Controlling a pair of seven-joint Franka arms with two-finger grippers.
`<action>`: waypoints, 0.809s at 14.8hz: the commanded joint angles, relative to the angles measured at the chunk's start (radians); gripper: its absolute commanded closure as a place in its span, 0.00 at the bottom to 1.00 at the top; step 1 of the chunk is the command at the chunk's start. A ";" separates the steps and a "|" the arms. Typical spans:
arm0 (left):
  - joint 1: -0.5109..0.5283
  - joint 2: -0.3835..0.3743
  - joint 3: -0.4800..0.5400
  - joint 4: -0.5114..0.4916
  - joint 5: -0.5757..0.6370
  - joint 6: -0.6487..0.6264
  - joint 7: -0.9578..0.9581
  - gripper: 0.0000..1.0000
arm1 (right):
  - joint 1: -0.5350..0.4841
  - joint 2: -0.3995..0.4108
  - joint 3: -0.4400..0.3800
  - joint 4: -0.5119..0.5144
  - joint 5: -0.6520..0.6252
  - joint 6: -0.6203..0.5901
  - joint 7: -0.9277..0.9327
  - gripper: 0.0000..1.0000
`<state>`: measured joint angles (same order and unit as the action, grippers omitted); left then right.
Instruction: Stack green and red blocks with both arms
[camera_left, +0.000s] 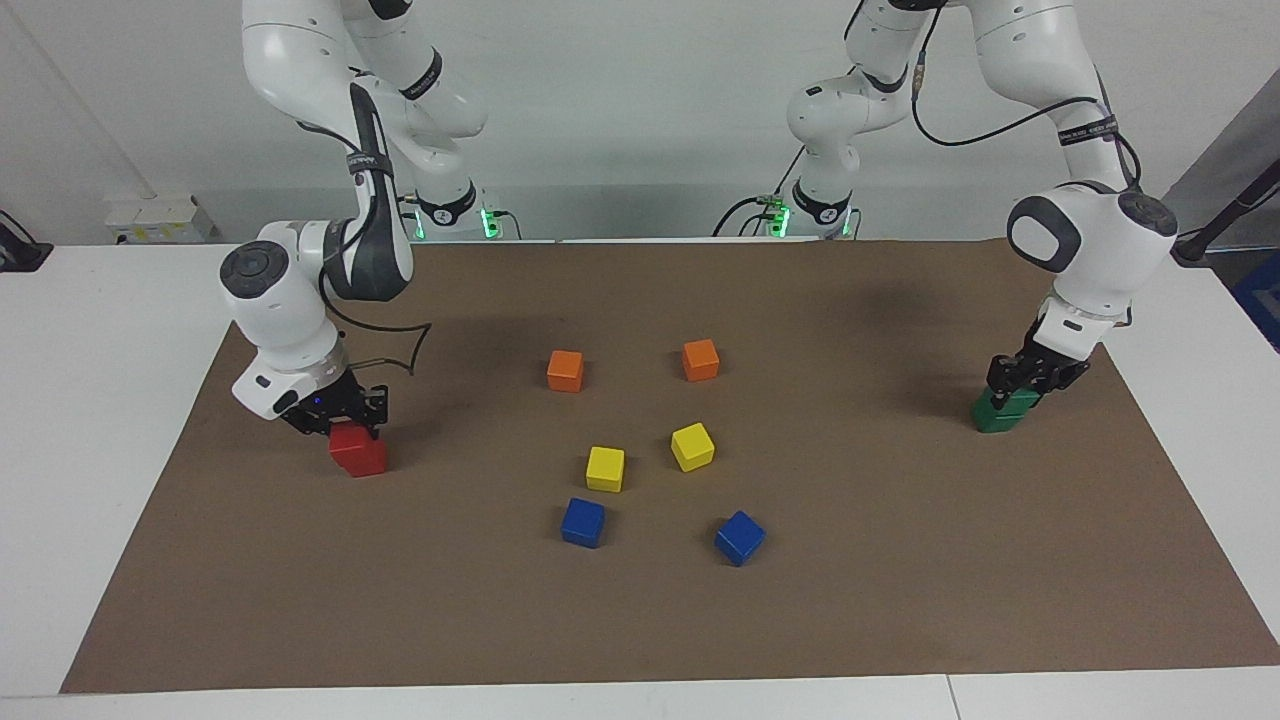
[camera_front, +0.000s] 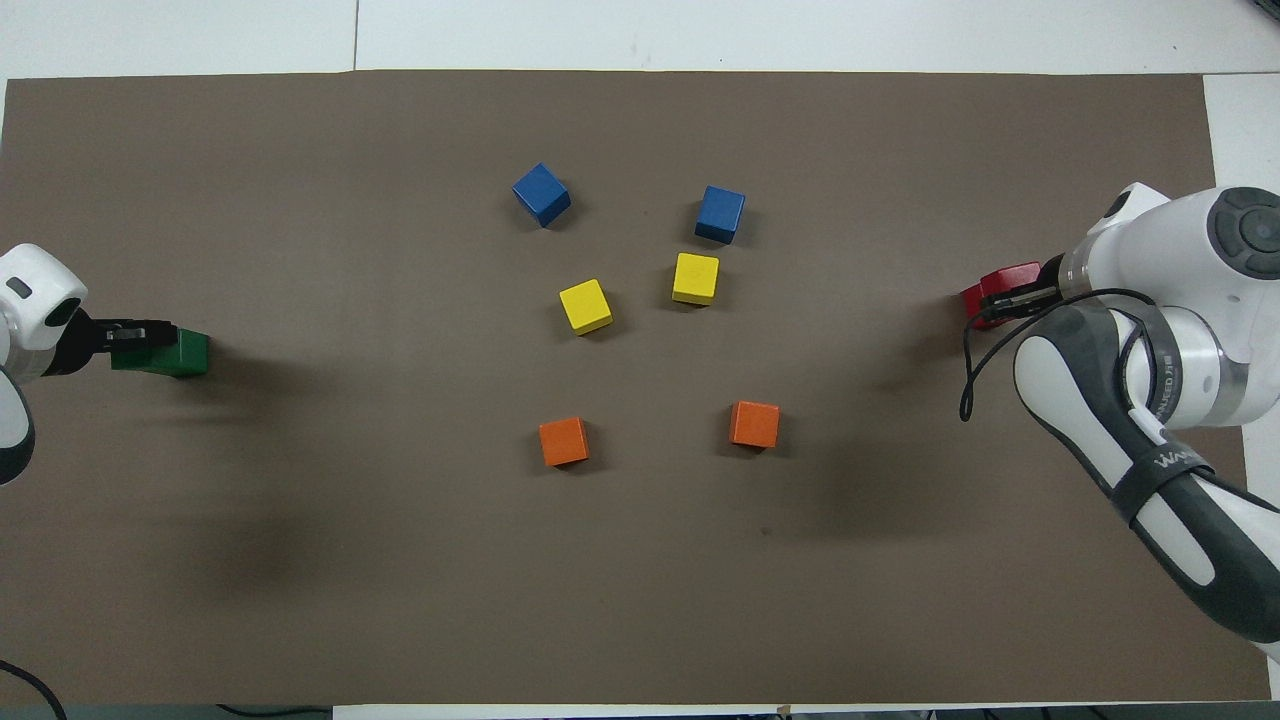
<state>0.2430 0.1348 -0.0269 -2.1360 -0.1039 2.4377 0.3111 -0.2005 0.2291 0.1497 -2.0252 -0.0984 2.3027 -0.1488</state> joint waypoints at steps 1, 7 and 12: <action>-0.005 -0.004 0.001 -0.013 -0.017 0.026 0.006 0.57 | -0.019 -0.024 0.011 -0.049 0.025 0.031 -0.038 1.00; -0.005 -0.003 -0.001 -0.010 -0.017 0.024 0.006 0.00 | -0.019 -0.024 0.011 -0.049 0.025 0.031 -0.037 1.00; -0.005 0.002 -0.001 0.014 -0.017 0.004 0.005 0.00 | -0.019 -0.024 0.011 -0.049 0.025 0.032 -0.035 0.88</action>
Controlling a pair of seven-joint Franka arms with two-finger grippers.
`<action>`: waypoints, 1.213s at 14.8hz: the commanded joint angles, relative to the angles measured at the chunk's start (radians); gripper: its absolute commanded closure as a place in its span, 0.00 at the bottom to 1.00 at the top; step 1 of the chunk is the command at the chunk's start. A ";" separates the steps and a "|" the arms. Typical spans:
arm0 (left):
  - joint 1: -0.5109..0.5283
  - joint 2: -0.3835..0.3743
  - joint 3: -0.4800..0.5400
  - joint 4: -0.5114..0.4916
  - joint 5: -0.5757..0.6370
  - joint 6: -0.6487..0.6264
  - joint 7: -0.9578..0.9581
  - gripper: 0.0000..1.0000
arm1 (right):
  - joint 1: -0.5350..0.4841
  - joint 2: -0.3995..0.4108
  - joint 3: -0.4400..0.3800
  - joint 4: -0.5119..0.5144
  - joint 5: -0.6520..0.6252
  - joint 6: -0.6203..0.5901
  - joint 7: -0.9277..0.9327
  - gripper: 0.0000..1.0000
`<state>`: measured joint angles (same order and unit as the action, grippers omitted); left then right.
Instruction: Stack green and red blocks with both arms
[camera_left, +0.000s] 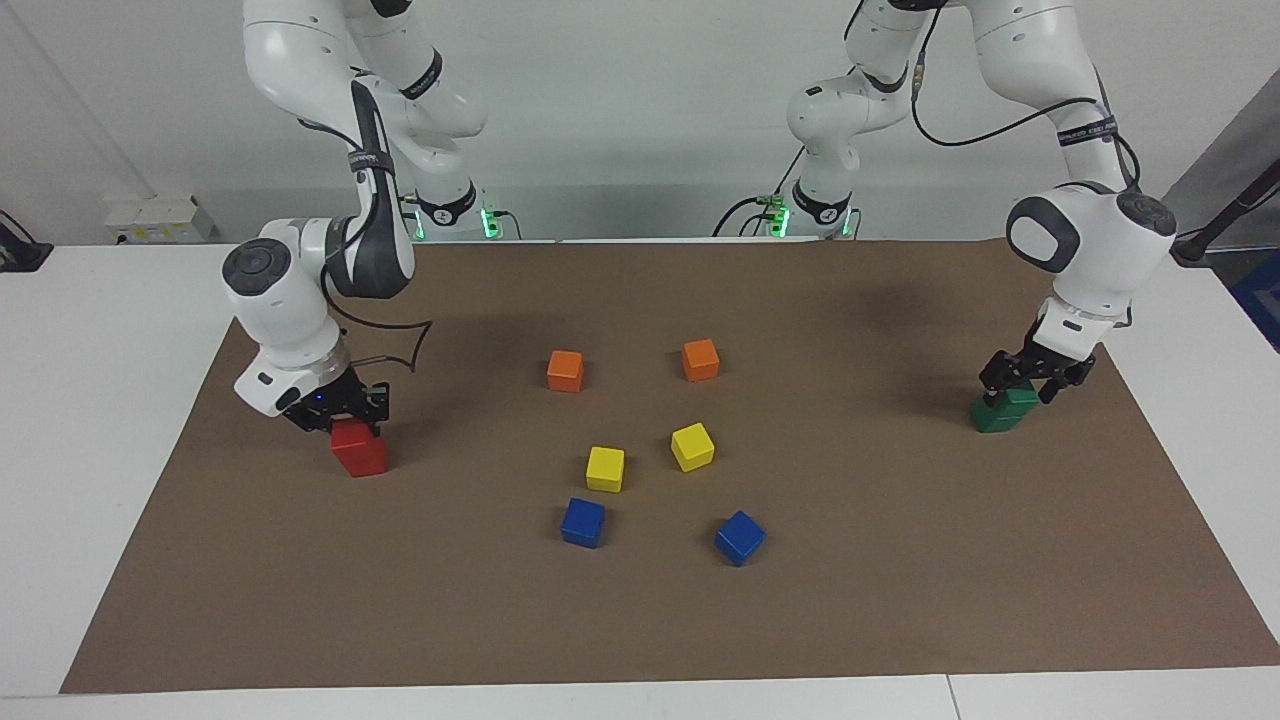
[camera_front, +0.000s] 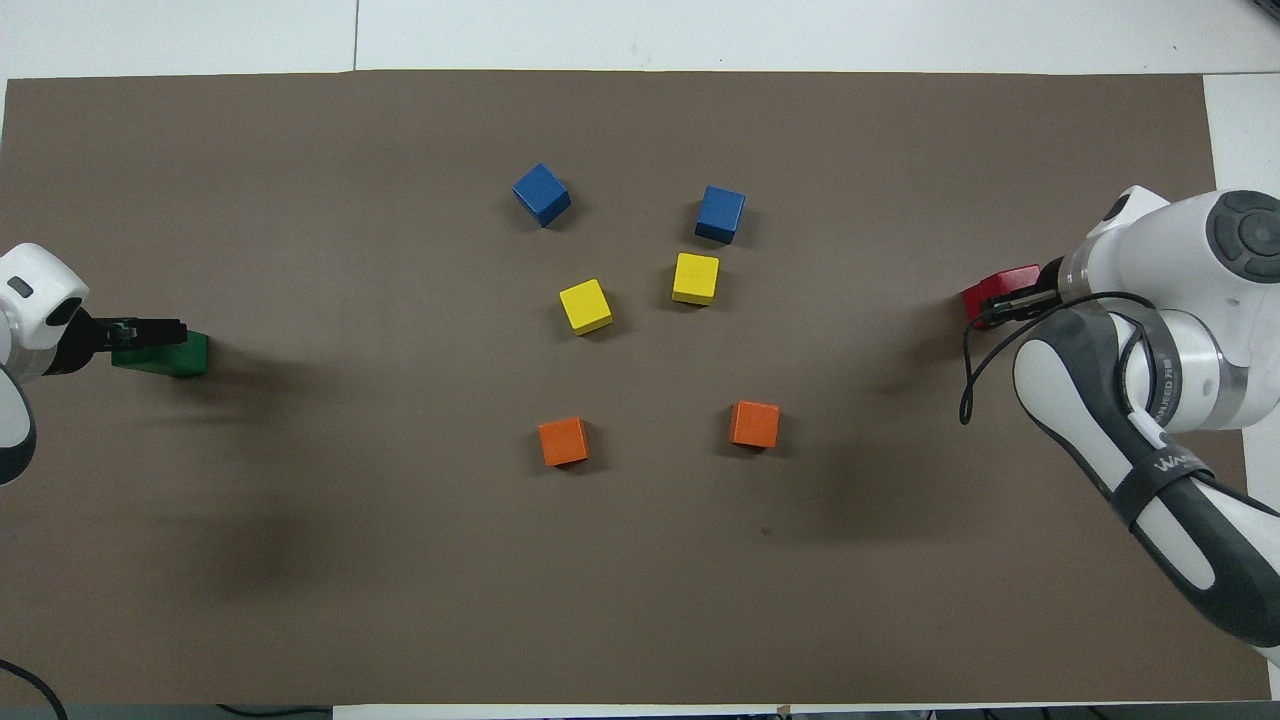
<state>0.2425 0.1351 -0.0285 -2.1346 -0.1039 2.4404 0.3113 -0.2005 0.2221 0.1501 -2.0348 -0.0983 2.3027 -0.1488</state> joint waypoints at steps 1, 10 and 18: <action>-0.005 0.011 0.001 0.034 -0.017 -0.018 0.005 0.00 | -0.019 -0.017 0.011 -0.039 0.025 0.032 -0.035 0.87; -0.055 -0.048 0.001 0.261 0.003 -0.335 -0.003 0.00 | -0.017 -0.017 0.011 -0.039 0.025 0.047 -0.028 0.24; -0.089 -0.110 -0.011 0.424 0.067 -0.656 -0.204 0.00 | -0.013 -0.014 0.012 -0.030 0.025 0.052 -0.025 0.00</action>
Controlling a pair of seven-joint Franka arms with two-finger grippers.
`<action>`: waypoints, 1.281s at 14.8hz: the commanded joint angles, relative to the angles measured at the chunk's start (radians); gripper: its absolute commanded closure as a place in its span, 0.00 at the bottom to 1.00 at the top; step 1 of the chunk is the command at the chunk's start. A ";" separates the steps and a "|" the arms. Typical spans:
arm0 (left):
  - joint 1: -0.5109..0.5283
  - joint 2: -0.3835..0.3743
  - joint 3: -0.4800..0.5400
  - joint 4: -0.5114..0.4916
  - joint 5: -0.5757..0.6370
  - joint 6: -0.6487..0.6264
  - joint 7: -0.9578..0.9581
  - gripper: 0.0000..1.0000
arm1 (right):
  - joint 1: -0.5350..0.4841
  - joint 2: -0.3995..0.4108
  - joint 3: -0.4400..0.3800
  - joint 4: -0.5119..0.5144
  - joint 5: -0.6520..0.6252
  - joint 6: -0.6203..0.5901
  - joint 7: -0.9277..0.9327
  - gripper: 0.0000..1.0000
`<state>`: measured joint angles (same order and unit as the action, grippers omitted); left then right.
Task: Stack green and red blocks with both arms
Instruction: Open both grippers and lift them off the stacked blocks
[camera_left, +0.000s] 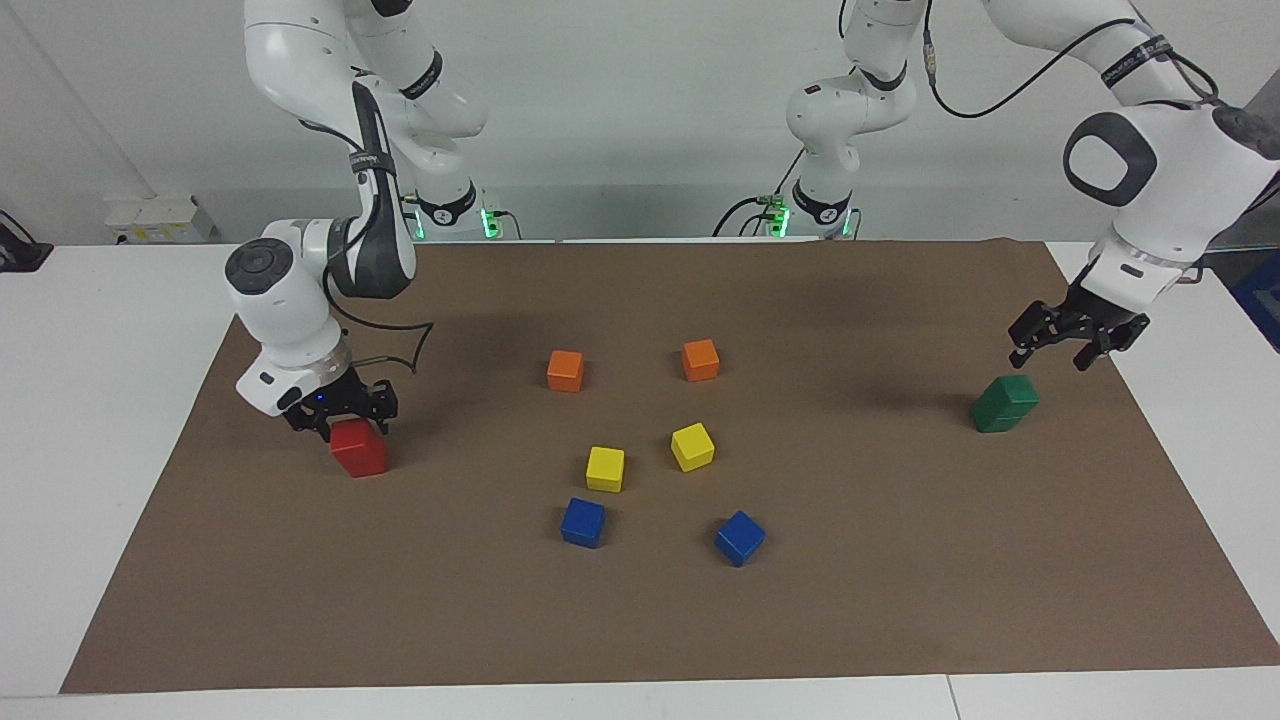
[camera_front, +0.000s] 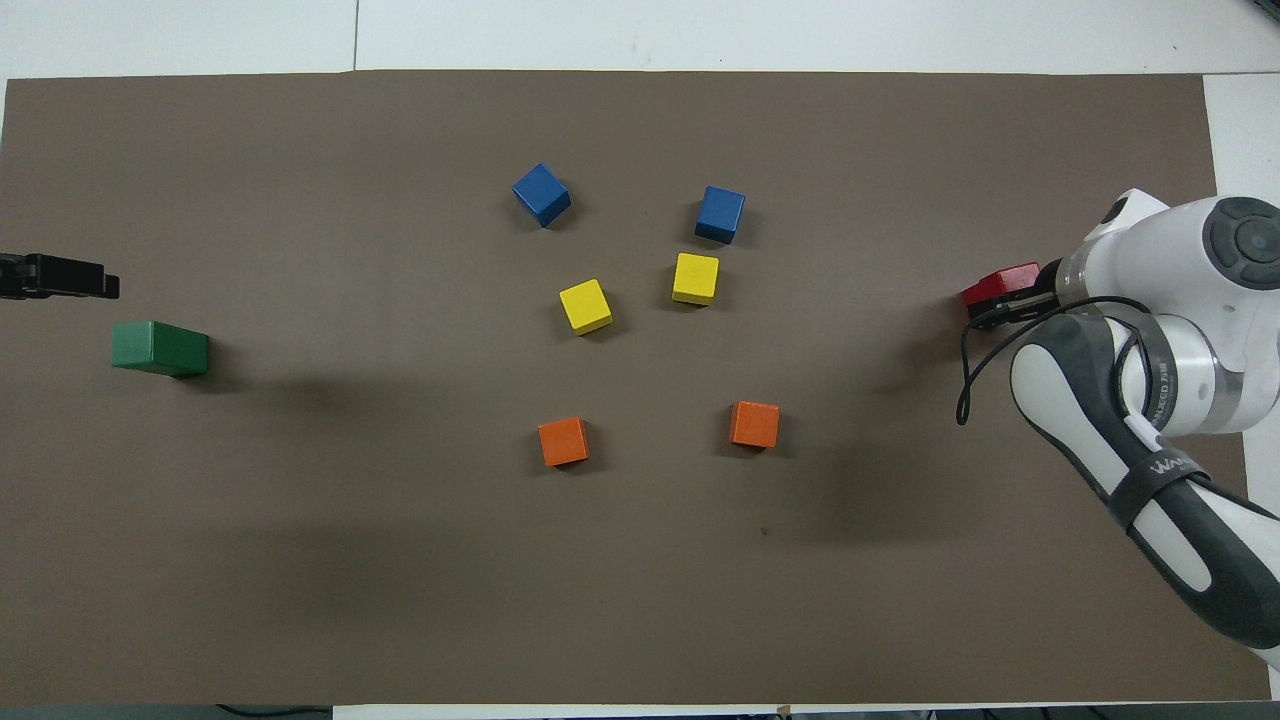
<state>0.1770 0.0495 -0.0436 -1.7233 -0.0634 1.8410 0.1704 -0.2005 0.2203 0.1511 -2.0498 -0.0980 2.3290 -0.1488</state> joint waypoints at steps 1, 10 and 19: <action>-0.025 -0.037 0.004 0.014 0.027 -0.075 -0.066 0.00 | -0.011 -0.009 0.011 -0.003 0.026 0.023 -0.023 0.00; -0.060 -0.074 -0.001 0.059 0.109 -0.223 -0.072 0.00 | 0.030 -0.074 0.019 0.217 0.098 -0.281 0.100 0.00; -0.093 -0.074 -0.005 0.059 0.102 -0.186 -0.146 0.00 | 0.018 -0.249 0.015 0.273 0.098 -0.597 0.084 0.00</action>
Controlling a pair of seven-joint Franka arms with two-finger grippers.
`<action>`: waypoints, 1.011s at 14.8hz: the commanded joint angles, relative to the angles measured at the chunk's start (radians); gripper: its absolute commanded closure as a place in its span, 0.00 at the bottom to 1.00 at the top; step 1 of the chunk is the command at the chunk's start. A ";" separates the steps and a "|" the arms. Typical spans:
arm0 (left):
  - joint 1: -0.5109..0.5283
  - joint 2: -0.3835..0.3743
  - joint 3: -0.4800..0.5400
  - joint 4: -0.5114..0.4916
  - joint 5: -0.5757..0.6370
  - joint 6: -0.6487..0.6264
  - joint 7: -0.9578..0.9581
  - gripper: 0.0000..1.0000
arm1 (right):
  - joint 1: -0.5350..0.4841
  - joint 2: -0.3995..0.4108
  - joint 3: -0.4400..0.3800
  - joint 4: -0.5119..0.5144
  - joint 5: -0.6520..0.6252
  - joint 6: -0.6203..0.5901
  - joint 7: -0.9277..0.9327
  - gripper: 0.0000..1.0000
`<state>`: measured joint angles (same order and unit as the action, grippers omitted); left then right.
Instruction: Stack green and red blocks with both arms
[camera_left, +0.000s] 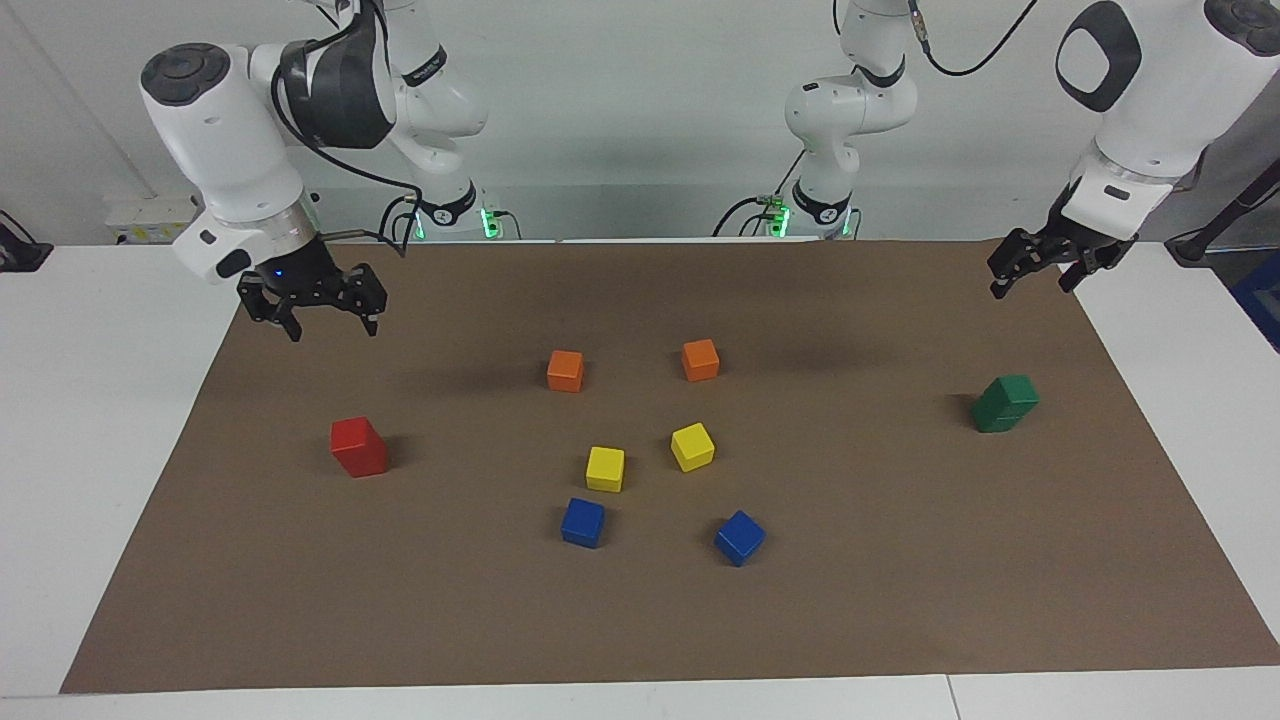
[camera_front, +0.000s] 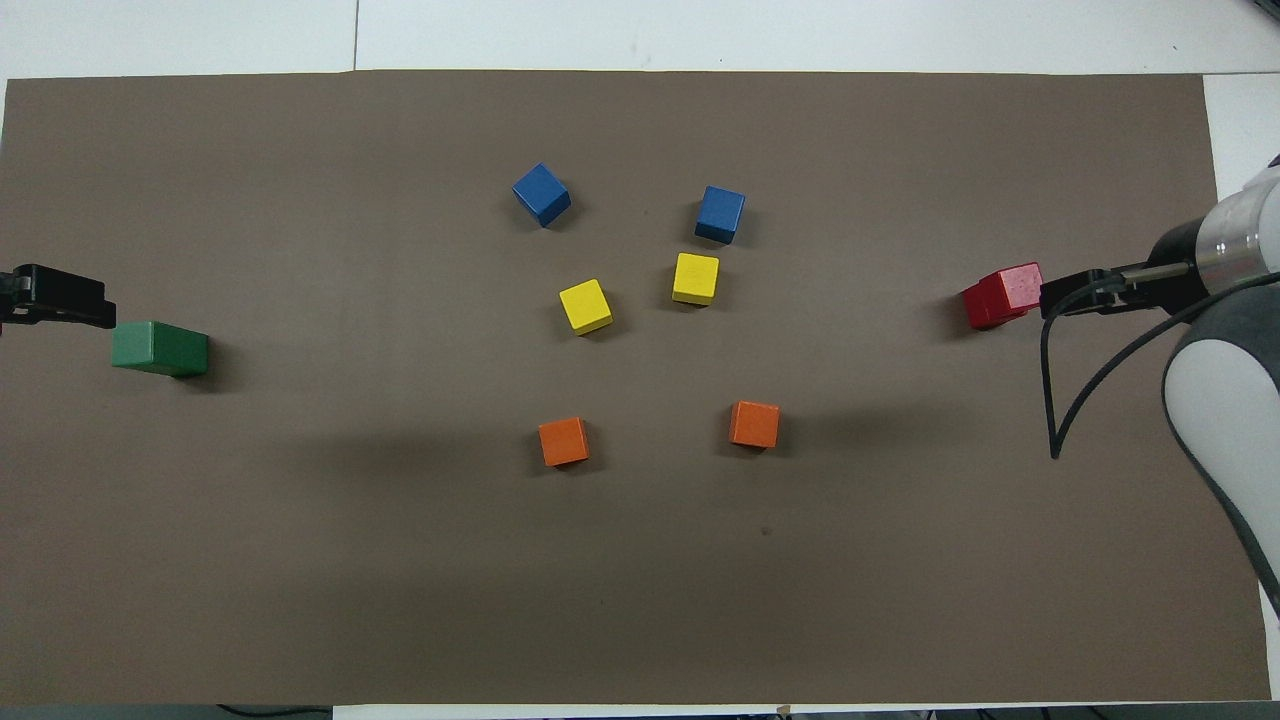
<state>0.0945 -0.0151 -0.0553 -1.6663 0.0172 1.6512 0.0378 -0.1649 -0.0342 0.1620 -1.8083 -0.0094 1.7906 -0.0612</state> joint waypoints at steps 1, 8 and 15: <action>-0.010 -0.008 0.008 0.006 0.006 0.004 -0.013 0.00 | -0.019 0.011 0.002 0.064 -0.003 -0.091 -0.005 0.00; -0.007 -0.009 0.012 0.011 -0.049 0.015 -0.019 0.00 | -0.037 0.042 0.001 0.133 -0.004 -0.111 -0.015 0.00; -0.010 -0.013 0.012 0.008 -0.048 -0.019 -0.019 0.00 | -0.038 0.040 0.001 0.138 -0.006 -0.091 -0.015 0.00</action>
<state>0.0948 -0.0151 -0.0516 -1.6547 -0.0211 1.6501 0.0301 -0.1892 -0.0055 0.1534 -1.6980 -0.0117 1.7047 -0.0631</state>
